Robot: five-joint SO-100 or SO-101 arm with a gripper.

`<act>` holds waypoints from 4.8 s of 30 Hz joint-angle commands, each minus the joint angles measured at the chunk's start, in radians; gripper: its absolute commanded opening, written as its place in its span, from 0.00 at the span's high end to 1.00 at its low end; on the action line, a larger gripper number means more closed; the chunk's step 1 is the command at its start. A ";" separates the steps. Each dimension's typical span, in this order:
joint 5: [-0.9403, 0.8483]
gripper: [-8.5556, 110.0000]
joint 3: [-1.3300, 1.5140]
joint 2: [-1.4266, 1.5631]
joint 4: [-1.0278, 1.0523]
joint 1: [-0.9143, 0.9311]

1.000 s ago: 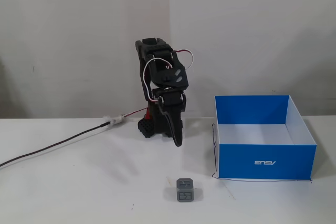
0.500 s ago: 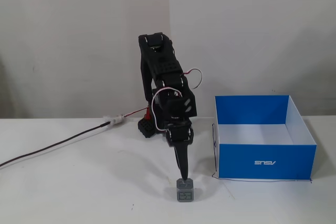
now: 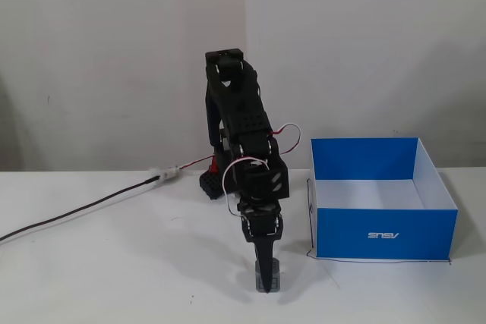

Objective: Pick the gray block and keep it in the box.

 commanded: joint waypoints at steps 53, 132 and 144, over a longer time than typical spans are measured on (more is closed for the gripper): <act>-0.008 0.93 0.202 1.227 0.020 -0.621; -0.247 0.93 1.094 2.049 -0.236 0.350; -0.233 0.93 1.092 2.049 -0.219 0.376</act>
